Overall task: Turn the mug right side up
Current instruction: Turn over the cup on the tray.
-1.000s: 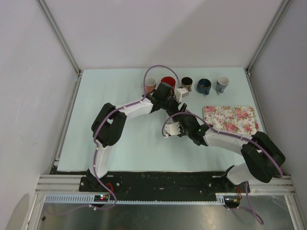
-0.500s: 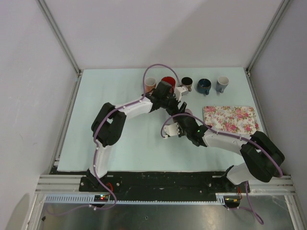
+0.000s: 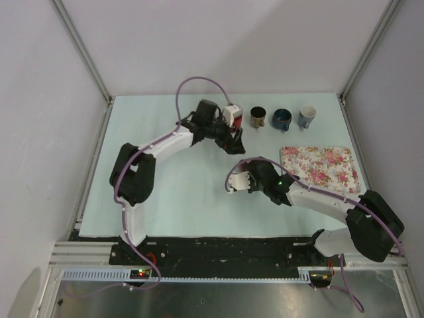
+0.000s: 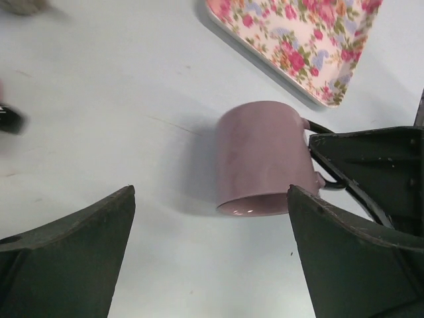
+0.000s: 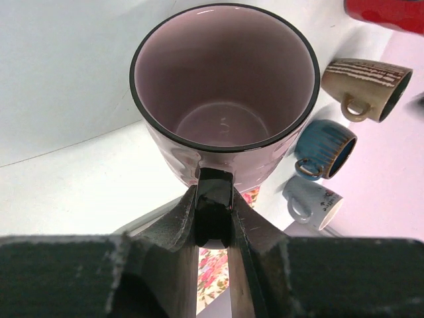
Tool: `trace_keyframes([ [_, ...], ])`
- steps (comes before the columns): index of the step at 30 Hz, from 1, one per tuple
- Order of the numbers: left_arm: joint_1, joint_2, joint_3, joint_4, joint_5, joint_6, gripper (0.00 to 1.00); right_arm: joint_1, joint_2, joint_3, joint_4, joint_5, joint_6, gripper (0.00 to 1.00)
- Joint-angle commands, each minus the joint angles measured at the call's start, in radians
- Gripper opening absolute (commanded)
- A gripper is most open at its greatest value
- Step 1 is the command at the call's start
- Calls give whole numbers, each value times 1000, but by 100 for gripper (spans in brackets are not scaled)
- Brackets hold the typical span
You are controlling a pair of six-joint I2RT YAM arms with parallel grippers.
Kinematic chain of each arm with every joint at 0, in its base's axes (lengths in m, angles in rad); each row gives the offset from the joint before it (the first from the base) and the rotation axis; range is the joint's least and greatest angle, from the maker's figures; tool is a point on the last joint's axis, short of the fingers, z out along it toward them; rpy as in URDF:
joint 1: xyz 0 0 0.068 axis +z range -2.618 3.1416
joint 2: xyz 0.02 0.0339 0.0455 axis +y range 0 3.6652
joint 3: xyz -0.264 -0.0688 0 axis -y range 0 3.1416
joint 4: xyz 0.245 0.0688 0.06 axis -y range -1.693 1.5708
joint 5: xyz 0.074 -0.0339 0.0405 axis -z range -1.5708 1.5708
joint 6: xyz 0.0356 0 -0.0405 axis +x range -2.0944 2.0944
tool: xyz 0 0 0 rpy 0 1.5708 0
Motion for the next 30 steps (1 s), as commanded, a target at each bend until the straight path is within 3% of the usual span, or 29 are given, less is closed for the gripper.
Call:
trace_keyframes([
  [1,67,-146,-13,11,80,6,100,5,-61,6,-12,-10,60,0],
  [6,137,-261,-55,12,166,15,100,-11,-120,12,-1,-34,114,0],
  [13,282,-423,-155,12,222,48,100,-130,-237,92,-35,-149,266,0],
  [22,449,-585,-263,10,236,60,100,-461,-388,172,35,-402,547,0],
  [30,589,-715,-427,10,240,71,100,-735,-354,238,117,-486,757,0],
])
